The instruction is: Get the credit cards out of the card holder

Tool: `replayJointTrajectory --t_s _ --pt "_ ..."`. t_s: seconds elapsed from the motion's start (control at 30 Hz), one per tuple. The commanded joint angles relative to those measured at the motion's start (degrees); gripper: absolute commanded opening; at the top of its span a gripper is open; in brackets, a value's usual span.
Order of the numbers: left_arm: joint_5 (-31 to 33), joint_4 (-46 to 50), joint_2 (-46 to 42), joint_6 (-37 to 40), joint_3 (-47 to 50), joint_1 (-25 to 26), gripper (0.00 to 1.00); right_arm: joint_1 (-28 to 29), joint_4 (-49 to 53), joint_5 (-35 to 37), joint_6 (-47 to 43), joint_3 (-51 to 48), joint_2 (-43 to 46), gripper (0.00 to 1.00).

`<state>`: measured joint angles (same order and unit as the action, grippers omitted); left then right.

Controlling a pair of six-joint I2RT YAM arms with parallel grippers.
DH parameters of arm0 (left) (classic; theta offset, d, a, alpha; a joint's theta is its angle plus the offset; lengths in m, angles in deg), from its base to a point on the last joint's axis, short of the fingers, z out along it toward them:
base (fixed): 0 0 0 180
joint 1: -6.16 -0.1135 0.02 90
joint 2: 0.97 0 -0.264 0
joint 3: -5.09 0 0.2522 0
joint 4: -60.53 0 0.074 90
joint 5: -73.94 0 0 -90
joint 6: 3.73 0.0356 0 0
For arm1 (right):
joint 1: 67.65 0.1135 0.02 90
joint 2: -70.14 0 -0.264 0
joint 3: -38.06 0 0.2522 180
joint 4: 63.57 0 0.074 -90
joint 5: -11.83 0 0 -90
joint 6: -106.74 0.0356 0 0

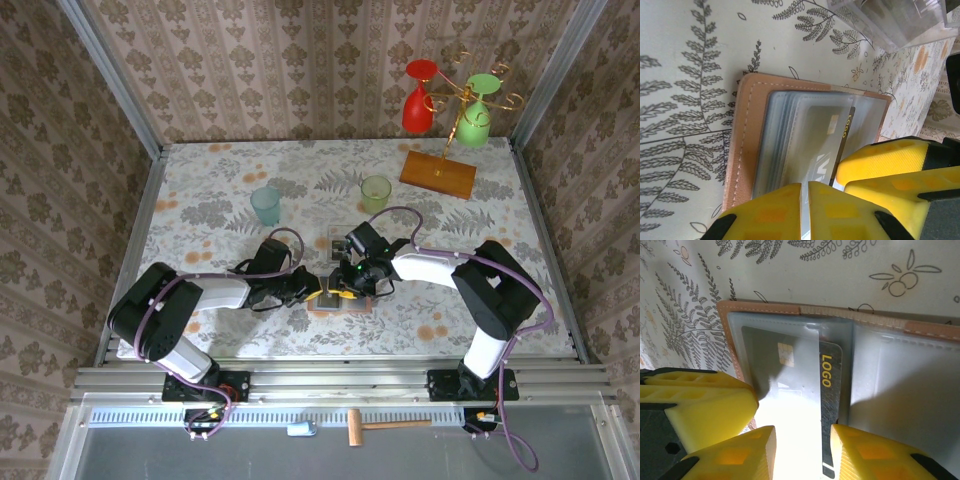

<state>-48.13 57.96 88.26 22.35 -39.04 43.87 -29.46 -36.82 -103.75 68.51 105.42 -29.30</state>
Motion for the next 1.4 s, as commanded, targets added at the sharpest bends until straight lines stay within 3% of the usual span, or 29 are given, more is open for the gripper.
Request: replayJointTrajectory --t_s 0.0,0.77,1.1,1.37 --pt "-1.0 -0.7 0.9 -0.6 0.4 -0.5 0.12 0.4 4.0 2.1 -1.7 1.8 0.4 0.34" --pt "-1.7 -1.1 2.1 -0.5 -0.7 -0.5 0.12 0.4 7.4 3.3 -3.8 4.2 0.0 0.35" --pt "-1.6 -0.9 2.2 -0.4 -0.6 -0.6 0.12 0.4 2.7 -0.8 -1.9 3.4 -1.3 0.32" --pt "-1.6 -0.9 2.1 -0.5 -0.4 -0.6 0.12 0.4 4.1 -0.1 -2.6 3.5 -2.9 0.34"
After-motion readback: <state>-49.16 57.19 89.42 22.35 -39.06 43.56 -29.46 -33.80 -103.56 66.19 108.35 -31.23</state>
